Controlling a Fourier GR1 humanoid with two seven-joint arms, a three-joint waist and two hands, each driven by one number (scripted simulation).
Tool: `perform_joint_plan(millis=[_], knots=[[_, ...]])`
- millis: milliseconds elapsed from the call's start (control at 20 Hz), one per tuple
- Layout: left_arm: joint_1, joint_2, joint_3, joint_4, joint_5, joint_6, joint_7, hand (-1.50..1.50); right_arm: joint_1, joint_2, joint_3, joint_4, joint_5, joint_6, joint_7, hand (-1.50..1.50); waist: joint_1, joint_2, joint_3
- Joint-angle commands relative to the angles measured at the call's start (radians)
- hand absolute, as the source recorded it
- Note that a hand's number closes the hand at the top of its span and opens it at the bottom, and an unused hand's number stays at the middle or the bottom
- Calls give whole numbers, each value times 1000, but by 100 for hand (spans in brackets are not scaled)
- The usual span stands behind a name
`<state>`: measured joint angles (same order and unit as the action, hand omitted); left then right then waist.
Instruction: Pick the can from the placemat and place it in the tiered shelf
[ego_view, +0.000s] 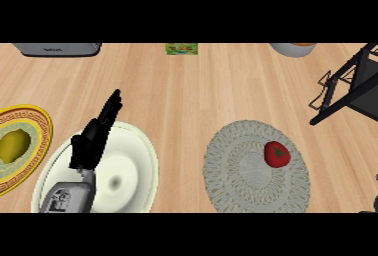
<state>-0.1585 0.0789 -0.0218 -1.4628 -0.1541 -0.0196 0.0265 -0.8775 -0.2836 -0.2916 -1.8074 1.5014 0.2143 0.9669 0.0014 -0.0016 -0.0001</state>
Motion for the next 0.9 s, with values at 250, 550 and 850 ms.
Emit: perform_joint_plan(millis=[250, 550, 850], knots=[[-45, 6, 21, 14, 19, -19, 45, 0, 34, -118, -32, 139, -28, -83, -62, 150, 1, 2, 0], [-20, -4, -2, -57, 15, -21, 68, 0, 119, -169, -25, 310, -1, -267, -171, 150, 9, 4, 0], [-13, 5, 25, 48, 12, -24, -29, 0, 88, -242, -92, 451, -56, -388, -221, 150, 4, 4, 0]])
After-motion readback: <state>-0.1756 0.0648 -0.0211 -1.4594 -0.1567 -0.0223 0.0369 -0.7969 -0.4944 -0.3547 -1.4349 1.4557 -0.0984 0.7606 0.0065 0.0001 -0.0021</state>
